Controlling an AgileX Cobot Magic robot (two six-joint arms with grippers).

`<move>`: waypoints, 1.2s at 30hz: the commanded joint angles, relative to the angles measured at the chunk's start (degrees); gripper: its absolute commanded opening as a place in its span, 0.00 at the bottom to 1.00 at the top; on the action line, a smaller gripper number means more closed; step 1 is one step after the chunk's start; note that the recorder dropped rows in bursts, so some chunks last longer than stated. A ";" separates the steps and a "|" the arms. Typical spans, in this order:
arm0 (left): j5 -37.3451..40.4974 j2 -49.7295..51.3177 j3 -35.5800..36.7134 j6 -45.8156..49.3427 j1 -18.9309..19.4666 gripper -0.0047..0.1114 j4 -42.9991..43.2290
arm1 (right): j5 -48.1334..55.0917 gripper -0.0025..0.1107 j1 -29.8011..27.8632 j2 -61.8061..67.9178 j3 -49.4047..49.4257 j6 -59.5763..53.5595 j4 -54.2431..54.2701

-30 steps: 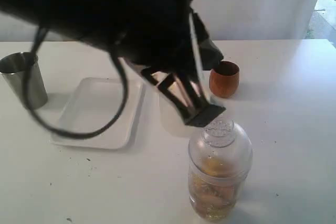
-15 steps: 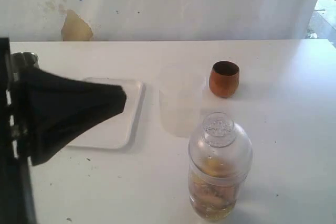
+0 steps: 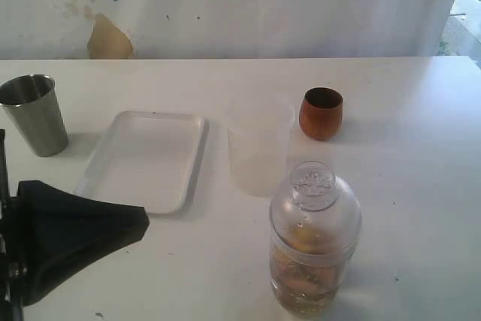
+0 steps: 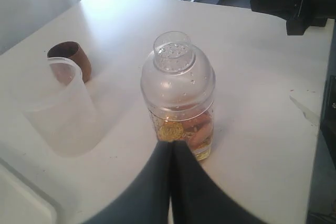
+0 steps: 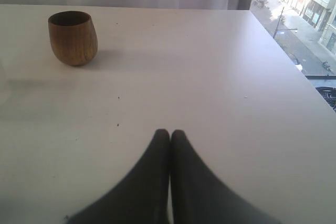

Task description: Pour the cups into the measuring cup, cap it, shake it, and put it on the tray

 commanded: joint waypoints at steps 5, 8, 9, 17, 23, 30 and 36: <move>-0.52 -0.39 0.20 -0.40 -0.04 0.04 0.18 | -0.36 0.02 0.02 -0.30 0.06 -0.31 -0.24; -0.50 -0.39 0.20 -0.40 0.33 0.04 0.03 | -0.36 0.02 0.02 -0.30 0.06 -0.31 -0.24; -0.50 -0.39 0.20 -0.40 0.58 0.04 -0.08 | -0.36 0.02 0.02 -0.30 0.06 -0.31 -0.24; -5.18 -1.06 0.20 1.61 12.98 0.04 0.02 | -0.36 0.02 0.02 -0.30 0.06 -0.31 -0.24; -7.24 -4.97 0.50 1.61 24.28 0.04 0.02 | -0.36 0.02 0.02 -0.30 0.06 -0.31 -0.24; -20.92 -13.67 9.86 1.34 38.89 0.04 -1.03 | -0.36 0.02 0.02 -0.30 0.06 -0.31 -0.24; -22.67 -21.88 17.87 -0.46 51.33 0.04 -2.24 | -0.36 0.02 0.02 -0.30 0.06 -0.31 -0.24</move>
